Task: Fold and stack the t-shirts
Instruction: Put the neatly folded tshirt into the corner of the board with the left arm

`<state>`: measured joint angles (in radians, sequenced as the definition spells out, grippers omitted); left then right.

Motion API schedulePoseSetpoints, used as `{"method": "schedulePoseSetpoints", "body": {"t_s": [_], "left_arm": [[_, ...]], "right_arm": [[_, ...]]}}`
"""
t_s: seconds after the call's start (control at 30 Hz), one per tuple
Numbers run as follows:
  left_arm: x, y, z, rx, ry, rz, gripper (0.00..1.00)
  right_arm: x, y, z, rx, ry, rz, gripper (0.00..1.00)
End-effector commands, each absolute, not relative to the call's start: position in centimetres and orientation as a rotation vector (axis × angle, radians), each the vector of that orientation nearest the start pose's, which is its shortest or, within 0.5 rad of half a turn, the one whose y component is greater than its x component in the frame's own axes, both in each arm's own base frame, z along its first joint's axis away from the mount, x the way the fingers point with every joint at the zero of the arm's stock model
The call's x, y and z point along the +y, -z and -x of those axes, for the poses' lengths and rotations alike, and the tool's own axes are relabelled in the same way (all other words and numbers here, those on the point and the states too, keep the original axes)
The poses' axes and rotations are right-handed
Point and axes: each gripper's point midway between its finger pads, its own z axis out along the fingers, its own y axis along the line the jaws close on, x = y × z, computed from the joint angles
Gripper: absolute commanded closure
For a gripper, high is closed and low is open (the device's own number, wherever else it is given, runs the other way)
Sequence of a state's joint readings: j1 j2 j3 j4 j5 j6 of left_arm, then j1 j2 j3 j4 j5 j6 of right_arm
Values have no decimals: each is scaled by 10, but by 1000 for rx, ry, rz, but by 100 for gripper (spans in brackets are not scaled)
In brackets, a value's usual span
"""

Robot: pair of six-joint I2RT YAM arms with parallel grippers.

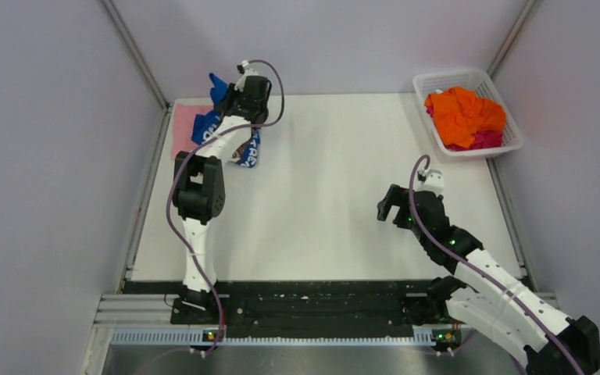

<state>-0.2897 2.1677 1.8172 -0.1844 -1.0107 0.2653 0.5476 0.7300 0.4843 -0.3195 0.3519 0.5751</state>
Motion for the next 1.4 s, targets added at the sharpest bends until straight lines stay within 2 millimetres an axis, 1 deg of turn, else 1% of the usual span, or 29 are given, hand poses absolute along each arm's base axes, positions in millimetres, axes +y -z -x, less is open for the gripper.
{"method": "schedulePoseSetpoints", "body": {"t_s": [0.0,0.07,0.17,0.37,0.47,0.57,0.67,0.73,0.83,0.9,0.97,1.0,1.07,1.1,1.13,1.17,1.2,1.23,1.27,1.33,1.37], "left_arm": [[6,-245,-586,1851,-1021,86,100],[12,-253,-594,1839,-1025,95,100],[15,-265,-602,1817,-1009,99,100],[19,-291,-606,1778,-968,132,100],[27,-296,-607,1771,-964,167,100],[40,-290,-606,1809,-933,191,100],[56,-276,-606,1847,-912,210,100],[64,-265,-609,1875,-892,191,100],[72,-239,-618,1935,-841,134,100],[84,-227,-623,1946,-854,137,100],[100,-217,-628,1952,-888,152,100],[109,-212,-630,1952,-921,162,97],[123,-204,-633,1939,-998,165,73],[130,-205,-634,1924,-1033,169,60],[135,-208,-634,1907,-1060,188,39],[139,-211,-634,1892,-1066,219,10],[138,-215,-634,1880,-1036,263,2],[151,-220,-630,1875,-1012,314,1],[153,-228,-629,1864,-980,344,1],[150,-247,-623,1837,-929,397,1],[146,-256,-620,1833,-881,417,1]], "right_arm": [[101,-133,-252,2075,-260,-238,1],[101,-132,-253,2077,-258,-236,1],[100,-132,-253,2077,-249,-239,1],[99,-133,-254,2074,-245,-239,1],[99,-133,-254,2074,-242,-240,1],[98,-134,-254,2071,-238,-244,1],[96,-136,-255,2066,-229,-249,1],[95,-136,-255,2064,-222,-250,1],[94,-137,-256,2062,-208,-256,1],[91,-136,-257,2064,-191,-260,1],[90,-134,-258,2065,-177,-268,1],[89,-135,-259,2064,-170,-272,1],[90,-136,-261,2068,-161,-275,1],[90,-136,-262,2071,-162,-276,1],[91,-136,-262,2075,-160,-276,1],[91,-136,-263,2078,-158,-281,1],[91,-135,-263,2080,-153,-284,1],[90,-134,-263,2081,-147,-291,1],[88,-134,-263,2080,-141,-300,1],[87,-135,-262,2078,-140,-317,1],[87,-137,-262,2071,-145,-324,1]]}}
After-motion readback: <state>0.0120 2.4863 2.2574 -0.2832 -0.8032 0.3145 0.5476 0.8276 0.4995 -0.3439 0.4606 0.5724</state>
